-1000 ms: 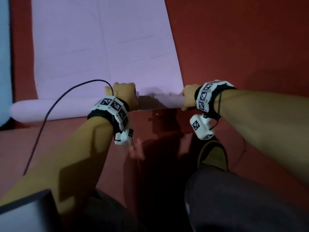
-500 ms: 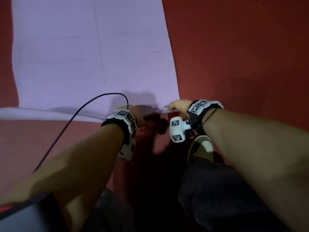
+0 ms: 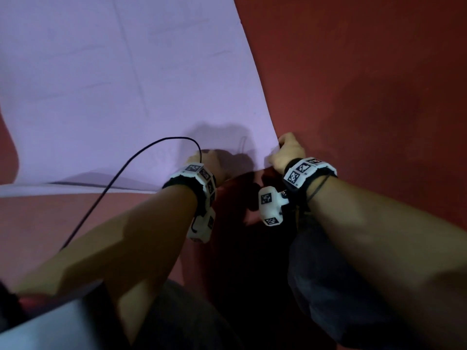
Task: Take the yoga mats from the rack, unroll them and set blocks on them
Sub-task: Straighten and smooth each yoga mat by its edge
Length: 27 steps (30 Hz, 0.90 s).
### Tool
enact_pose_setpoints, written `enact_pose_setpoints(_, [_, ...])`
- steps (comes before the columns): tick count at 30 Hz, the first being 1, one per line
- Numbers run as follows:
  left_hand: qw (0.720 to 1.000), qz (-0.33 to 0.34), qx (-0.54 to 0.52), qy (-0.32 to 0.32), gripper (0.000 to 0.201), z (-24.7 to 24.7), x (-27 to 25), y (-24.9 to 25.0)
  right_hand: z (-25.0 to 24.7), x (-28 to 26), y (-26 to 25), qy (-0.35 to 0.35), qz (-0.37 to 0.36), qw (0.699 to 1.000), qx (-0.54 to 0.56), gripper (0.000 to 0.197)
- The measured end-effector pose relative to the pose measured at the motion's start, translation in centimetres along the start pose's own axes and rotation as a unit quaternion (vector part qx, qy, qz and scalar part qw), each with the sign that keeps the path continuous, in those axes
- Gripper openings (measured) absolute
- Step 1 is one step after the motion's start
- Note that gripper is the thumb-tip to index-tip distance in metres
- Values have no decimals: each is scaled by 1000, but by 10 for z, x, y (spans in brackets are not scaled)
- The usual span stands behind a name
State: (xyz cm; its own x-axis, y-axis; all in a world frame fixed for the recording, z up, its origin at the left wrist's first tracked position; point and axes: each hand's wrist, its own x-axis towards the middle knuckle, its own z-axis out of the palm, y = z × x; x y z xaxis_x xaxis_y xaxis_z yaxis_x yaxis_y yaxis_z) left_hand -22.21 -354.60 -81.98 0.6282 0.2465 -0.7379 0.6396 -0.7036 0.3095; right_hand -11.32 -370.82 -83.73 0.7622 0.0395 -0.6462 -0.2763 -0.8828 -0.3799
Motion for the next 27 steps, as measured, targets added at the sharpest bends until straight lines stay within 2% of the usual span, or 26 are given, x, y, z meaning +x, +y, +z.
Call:
enact_pose_setpoints(4, [995,-68,67,37,61,20,9,-6,3,0,11,16,-42,994,-95,48])
enact_pose_setpoints(7, [992,-93,86,17,67,28,14,2,5,-7,18,24,-92,988,-124,39])
enact_pose_setpoints(10, [990,-97,104,-3,70,27,14,12,6,-19,10,-26,-124,977,-170,38])
enact_pose_setpoints(13, [986,-59,151,-32,70,28,14,19,-7,-28,1,-88,-123,959,-239,45])
enact_pose_setpoints(15, [981,-18,184,-53,62,23,11,25,-16,-32,0,-123,-117,953,-250,54])
enact_pose_setpoints(17, [973,-11,219,-70,55,15,3,28,-23,-33,-3,-136,-105,950,-260,53])
enact_pose_setpoints(20, [968,26,240,-67,59,4,-7,33,-19,-23,-12,-139,-85,956,-245,39])
enact_pose_setpoints(24, [988,6,151,-28,44,16,-7,10,-3,-1,-16,-90,-78,967,-223,38])
enact_pose_setpoints(27, [991,-41,129,-13,45,26,-2,-7,4,6,-7,-59,-109,973,-195,32])
